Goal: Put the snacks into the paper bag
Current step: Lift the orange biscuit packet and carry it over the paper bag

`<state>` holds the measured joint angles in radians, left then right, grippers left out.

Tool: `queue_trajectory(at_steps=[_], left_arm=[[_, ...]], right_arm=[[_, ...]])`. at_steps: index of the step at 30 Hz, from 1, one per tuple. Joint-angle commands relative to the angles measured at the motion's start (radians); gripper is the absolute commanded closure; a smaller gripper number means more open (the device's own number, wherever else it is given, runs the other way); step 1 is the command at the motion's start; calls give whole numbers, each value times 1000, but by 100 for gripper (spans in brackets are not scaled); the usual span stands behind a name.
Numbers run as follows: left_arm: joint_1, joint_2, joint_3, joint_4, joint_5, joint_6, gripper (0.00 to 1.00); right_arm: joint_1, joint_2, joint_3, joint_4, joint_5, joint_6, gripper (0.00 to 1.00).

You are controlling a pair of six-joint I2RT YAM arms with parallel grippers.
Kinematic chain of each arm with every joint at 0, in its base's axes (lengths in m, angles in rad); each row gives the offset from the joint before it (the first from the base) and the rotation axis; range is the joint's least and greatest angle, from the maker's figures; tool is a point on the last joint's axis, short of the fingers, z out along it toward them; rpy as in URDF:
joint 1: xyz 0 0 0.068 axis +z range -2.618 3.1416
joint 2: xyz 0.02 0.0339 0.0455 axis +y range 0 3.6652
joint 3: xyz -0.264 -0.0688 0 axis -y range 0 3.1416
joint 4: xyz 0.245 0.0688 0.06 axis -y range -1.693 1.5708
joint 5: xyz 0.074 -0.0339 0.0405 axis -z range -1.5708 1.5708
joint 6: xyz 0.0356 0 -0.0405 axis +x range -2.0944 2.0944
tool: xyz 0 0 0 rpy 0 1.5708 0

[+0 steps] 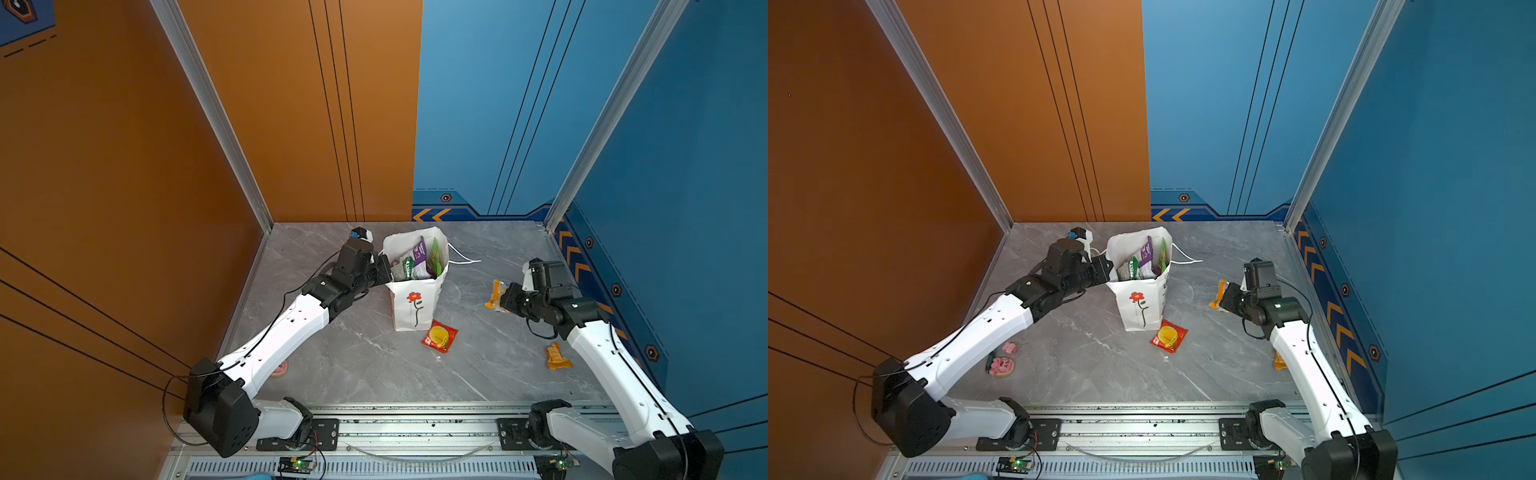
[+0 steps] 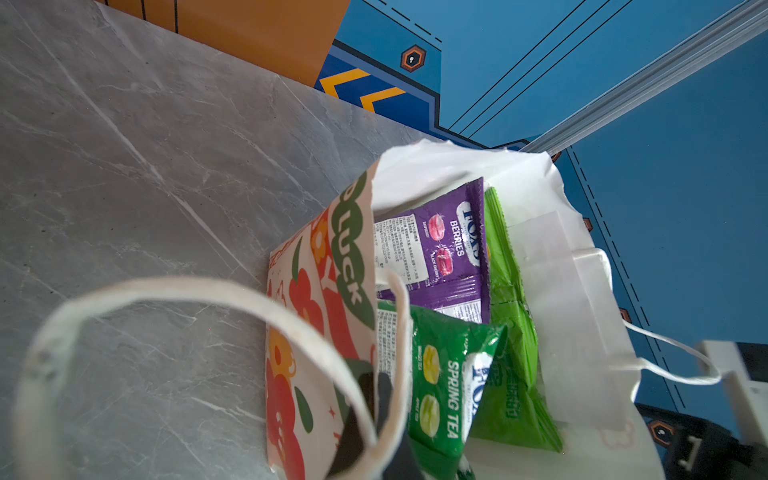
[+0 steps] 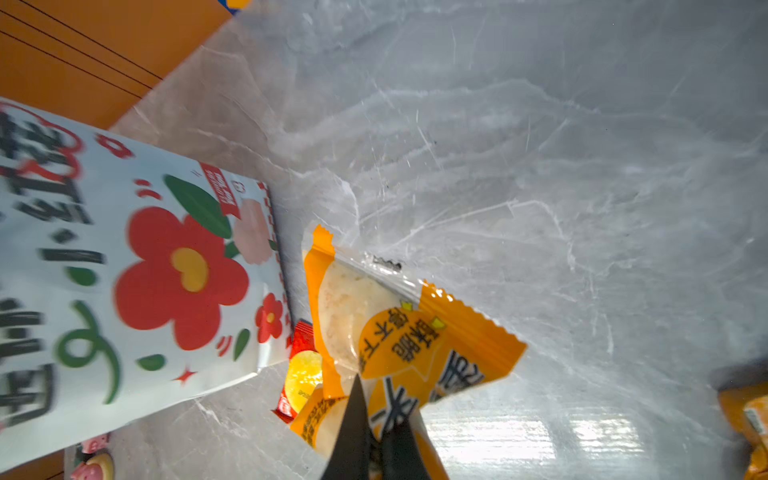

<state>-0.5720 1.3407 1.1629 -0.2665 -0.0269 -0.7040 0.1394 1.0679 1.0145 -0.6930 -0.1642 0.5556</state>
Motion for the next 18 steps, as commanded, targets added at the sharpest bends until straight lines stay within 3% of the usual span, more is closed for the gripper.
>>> queue_trajectory(at_steps=[1, 7, 18], left_arm=[[-13, -24, 35, -13, -41, 20, 100], [-14, -17, 34, 0, -31, 19, 100], [-35, -24, 48, -6, -36, 42, 100]], right_arm=[[-18, 3, 151, -65, 13, -47, 98], [-5, 85, 406, -66, -10, -30, 99], [276, 272, 642, -66, 97, -70, 100]])
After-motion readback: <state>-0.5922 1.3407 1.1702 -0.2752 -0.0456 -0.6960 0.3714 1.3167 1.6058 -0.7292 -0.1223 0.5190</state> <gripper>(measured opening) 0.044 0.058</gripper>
